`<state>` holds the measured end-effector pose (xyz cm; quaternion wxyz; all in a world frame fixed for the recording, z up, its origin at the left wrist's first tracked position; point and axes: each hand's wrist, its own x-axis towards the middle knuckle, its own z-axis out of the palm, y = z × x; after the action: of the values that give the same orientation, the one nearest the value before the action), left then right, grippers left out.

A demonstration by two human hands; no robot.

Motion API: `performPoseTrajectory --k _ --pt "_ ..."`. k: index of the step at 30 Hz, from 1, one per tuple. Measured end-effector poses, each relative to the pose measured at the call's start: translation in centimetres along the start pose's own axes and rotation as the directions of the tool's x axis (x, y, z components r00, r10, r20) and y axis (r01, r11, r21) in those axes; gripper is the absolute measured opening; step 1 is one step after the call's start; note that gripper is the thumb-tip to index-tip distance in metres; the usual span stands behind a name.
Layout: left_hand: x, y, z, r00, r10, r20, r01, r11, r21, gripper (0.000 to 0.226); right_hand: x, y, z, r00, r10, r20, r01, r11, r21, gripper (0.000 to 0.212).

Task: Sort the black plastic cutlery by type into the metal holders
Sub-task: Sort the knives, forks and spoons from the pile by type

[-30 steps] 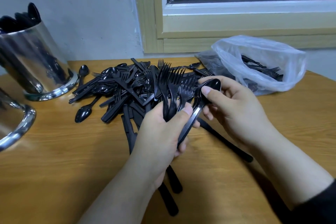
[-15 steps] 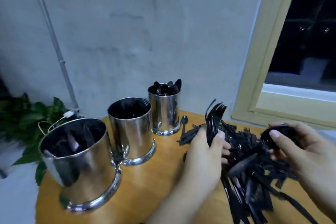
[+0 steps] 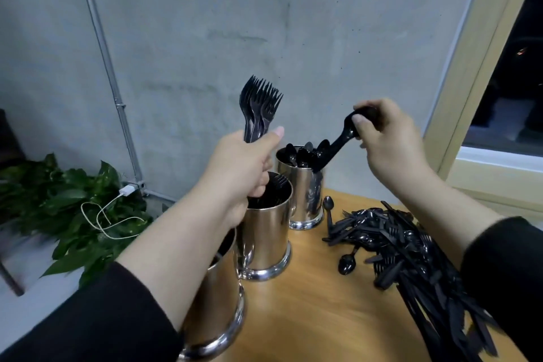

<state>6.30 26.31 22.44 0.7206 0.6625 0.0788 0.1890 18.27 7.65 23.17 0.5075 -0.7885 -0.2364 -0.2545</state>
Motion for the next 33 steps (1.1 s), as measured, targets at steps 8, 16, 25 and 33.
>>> performPoseTrajectory --k 8,16,25,33 --pt "3.0 -0.6 -4.1 0.994 -0.107 0.03 0.105 0.992 0.065 0.046 6.9 3.5 7.3 0.994 0.008 0.111 0.012 0.983 -0.182 0.015" --pt "4.5 -1.1 -5.4 0.994 -0.099 0.04 0.093 0.986 0.135 0.041 6.9 8.5 10.7 0.87 0.219 0.442 0.063 0.84 -0.539 0.065" --pt "3.4 -1.1 -4.8 0.974 -0.198 0.112 0.169 0.96 0.224 0.03 3.8 0.9 6.1 0.921 -0.026 0.389 0.061 0.995 -0.076 0.05" --pt "1.1 -0.2 -3.5 0.875 -0.341 0.344 0.216 0.911 0.353 0.025 -0.7 -5.9 4.0 0.774 -0.124 0.621 -0.046 0.967 0.25 0.03"
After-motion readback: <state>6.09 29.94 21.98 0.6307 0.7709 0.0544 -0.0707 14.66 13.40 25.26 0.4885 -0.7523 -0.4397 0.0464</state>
